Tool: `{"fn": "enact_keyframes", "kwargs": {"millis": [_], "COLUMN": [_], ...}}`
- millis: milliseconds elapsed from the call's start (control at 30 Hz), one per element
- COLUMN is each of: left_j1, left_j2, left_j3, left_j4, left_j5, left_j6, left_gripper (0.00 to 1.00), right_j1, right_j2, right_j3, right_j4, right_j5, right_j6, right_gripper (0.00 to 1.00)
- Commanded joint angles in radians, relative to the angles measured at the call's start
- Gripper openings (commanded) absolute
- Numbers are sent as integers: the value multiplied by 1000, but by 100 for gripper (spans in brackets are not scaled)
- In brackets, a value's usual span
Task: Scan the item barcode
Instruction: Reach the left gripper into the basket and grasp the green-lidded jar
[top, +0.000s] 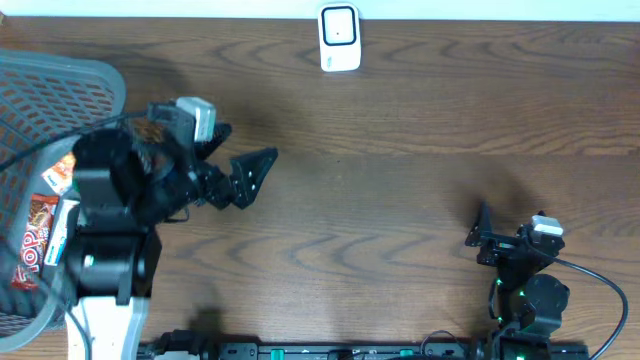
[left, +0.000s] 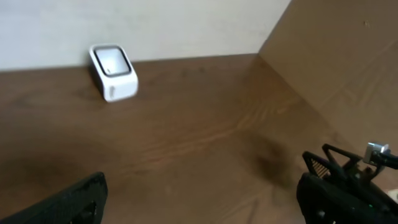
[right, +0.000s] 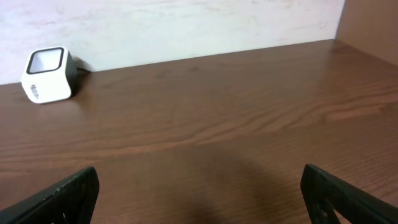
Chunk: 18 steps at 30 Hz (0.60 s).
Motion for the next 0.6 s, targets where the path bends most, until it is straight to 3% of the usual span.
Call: {"fn": "enact_keyframes", "kwargs": {"millis": [0, 200, 367, 567], "left_j1": [58, 296, 550, 781], "left_j2": [19, 97, 216, 349], "left_j3": [88, 373, 590, 624], "left_j4": [8, -23, -191, -371], "left_j5": [56, 57, 35, -198], "left_j6": [-89, -266, -325, -399], "left_gripper": [97, 97, 97, 97], "right_j1": [5, 5, 5, 5], "right_j2": [-4, -4, -4, -4], "right_j3": [-1, -1, -1, -1], "right_j4": [-4, -4, -4, -4], "right_j5": [-1, -1, -1, -1], "right_j6": [13, 13, 13, 12], "right_gripper": [99, 99, 99, 99]}}
